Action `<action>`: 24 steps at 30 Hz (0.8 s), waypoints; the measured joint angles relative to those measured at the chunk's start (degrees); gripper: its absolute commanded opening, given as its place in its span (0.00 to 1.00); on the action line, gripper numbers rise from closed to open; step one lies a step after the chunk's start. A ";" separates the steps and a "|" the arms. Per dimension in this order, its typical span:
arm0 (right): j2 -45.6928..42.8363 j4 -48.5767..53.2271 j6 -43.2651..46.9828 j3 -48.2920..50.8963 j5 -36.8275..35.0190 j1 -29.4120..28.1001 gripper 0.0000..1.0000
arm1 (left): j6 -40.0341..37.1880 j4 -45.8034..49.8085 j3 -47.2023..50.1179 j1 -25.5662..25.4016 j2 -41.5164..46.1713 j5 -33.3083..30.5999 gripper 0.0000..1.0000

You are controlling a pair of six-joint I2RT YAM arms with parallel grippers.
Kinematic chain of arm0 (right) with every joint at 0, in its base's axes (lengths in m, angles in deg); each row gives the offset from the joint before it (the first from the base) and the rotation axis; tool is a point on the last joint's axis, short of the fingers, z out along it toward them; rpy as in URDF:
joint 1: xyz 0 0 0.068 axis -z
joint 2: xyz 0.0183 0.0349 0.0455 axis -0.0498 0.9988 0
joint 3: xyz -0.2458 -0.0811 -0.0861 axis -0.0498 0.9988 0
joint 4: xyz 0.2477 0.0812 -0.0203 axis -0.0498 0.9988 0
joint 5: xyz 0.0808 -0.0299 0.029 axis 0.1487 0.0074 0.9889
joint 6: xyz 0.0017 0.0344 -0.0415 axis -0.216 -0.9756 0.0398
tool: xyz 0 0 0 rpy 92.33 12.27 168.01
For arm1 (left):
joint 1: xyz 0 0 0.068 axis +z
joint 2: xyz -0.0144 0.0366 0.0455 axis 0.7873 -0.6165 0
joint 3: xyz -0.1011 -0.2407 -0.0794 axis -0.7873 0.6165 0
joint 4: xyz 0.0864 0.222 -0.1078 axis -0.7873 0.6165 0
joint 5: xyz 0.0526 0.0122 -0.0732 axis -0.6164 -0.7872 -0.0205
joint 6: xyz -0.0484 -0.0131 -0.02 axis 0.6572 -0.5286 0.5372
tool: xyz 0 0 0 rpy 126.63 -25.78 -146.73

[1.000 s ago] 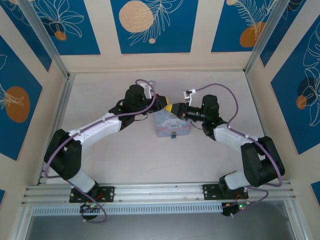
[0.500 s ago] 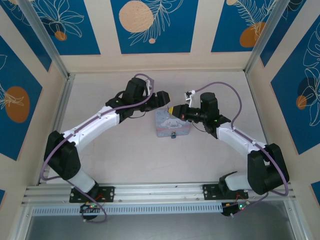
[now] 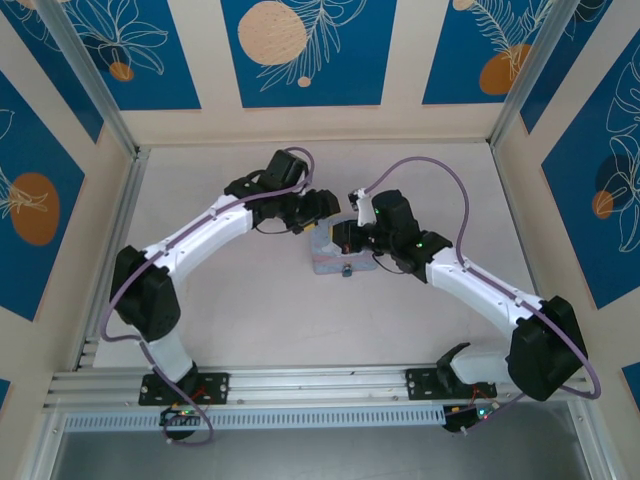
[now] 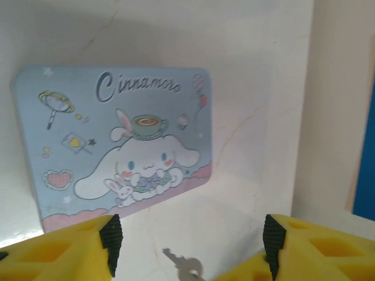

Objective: Unlock the padlock with the key

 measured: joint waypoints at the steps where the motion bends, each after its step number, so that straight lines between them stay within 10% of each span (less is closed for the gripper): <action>1: -0.04 0.46 0.76 -0.13 -1.20 -0.52 0.00 | 0.50 0.42 -0.02 0.00 -0.46 0.17 0.60; 24: 2.10 3.72 5.09 -3.43 -7.28 -3.15 0.00 | 3.02 0.94 -0.37 -0.35 -2.29 2.89 0.12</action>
